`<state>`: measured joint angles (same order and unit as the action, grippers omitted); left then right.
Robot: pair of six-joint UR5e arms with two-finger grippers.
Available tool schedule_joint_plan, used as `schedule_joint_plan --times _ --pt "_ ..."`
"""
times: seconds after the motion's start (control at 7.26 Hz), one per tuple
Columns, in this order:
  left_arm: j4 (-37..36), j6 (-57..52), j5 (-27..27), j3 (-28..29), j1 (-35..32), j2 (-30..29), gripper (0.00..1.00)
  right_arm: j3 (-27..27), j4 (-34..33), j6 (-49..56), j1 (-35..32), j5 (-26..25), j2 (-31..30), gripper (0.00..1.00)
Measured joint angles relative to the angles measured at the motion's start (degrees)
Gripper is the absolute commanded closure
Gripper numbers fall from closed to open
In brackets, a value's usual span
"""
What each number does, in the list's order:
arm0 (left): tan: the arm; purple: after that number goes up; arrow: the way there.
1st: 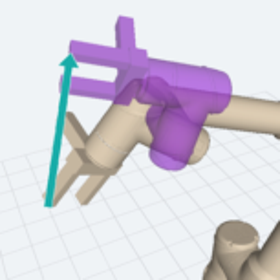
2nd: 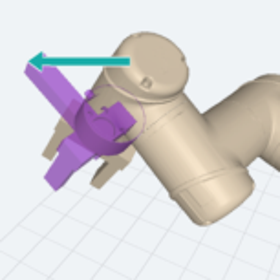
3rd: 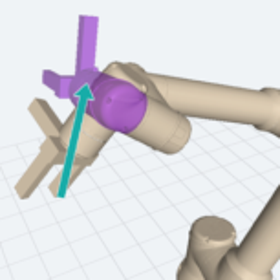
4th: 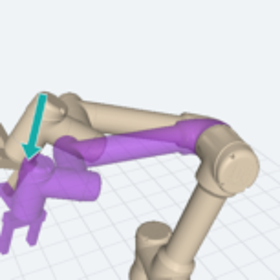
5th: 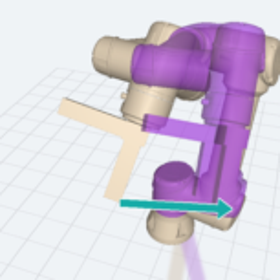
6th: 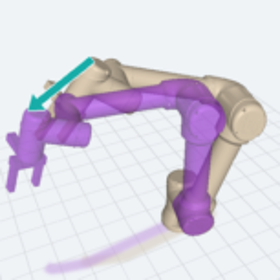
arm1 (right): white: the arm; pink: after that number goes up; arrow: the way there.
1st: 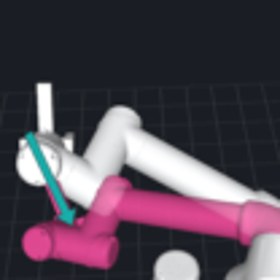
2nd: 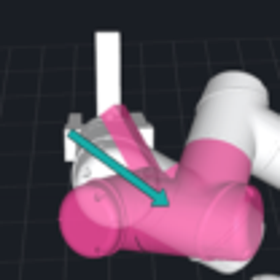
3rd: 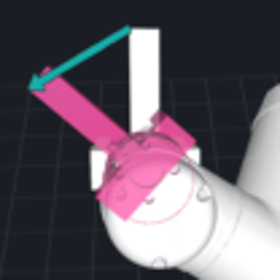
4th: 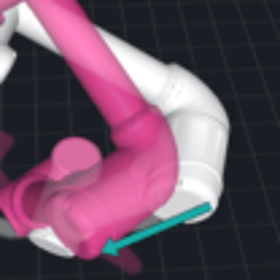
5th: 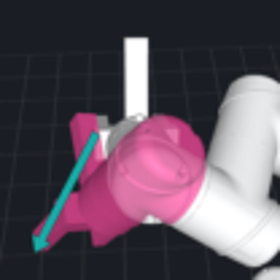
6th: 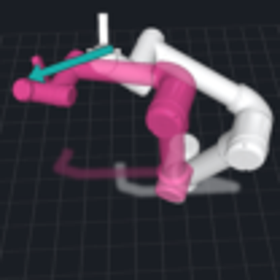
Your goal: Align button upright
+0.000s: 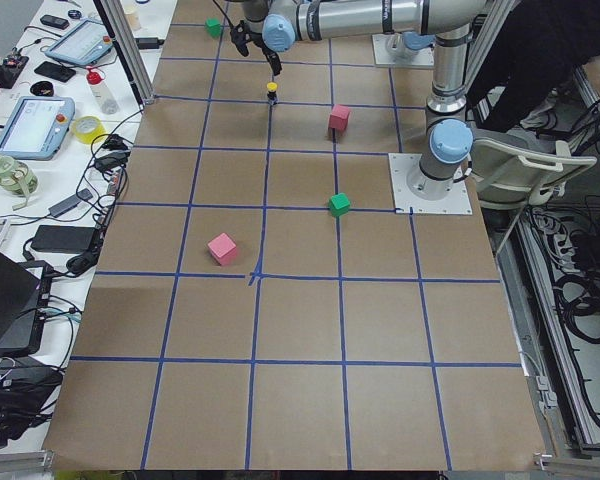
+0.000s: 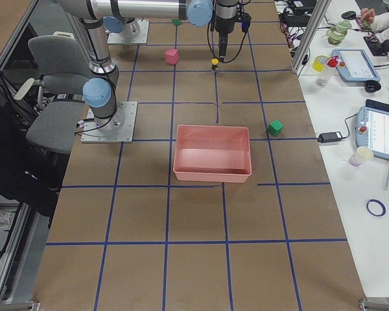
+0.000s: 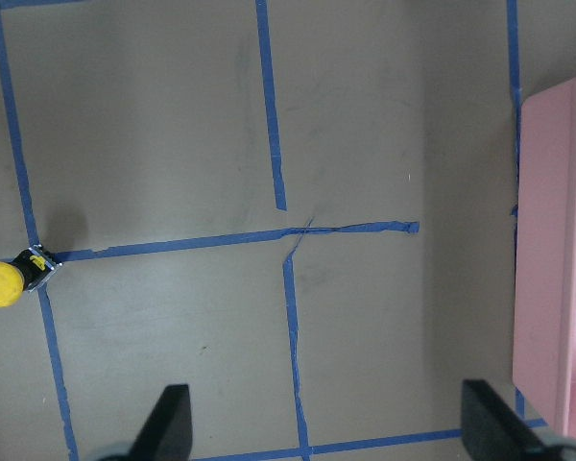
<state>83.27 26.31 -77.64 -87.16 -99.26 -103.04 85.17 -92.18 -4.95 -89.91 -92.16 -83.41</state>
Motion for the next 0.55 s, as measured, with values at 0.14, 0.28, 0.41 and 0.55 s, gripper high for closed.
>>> schedule_joint_plan --times 0.14,0.28,0.41,0.55 --pt "0.92 -8.54 -4.29 -0.35 0.07 2.9 0.0 0.0 0.07 0.12 0.0 0.09 0.0 0.0" --pt "1.23 -14.64 -7.08 -0.65 0.09 5.42 0.0 0.0 0.08 0.19 0.0 0.13 0.0 0.0" --pt "1.18 -17.57 -9.46 -0.79 0.17 7.83 0.0 0.0 0.07 0.25 0.0 0.11 0.0 0.0" --pt "0.85 -18.88 -11.86 -0.81 0.32 10.03 0.0 0.0 0.07 0.28 -0.02 0.12 0.0 0.0"
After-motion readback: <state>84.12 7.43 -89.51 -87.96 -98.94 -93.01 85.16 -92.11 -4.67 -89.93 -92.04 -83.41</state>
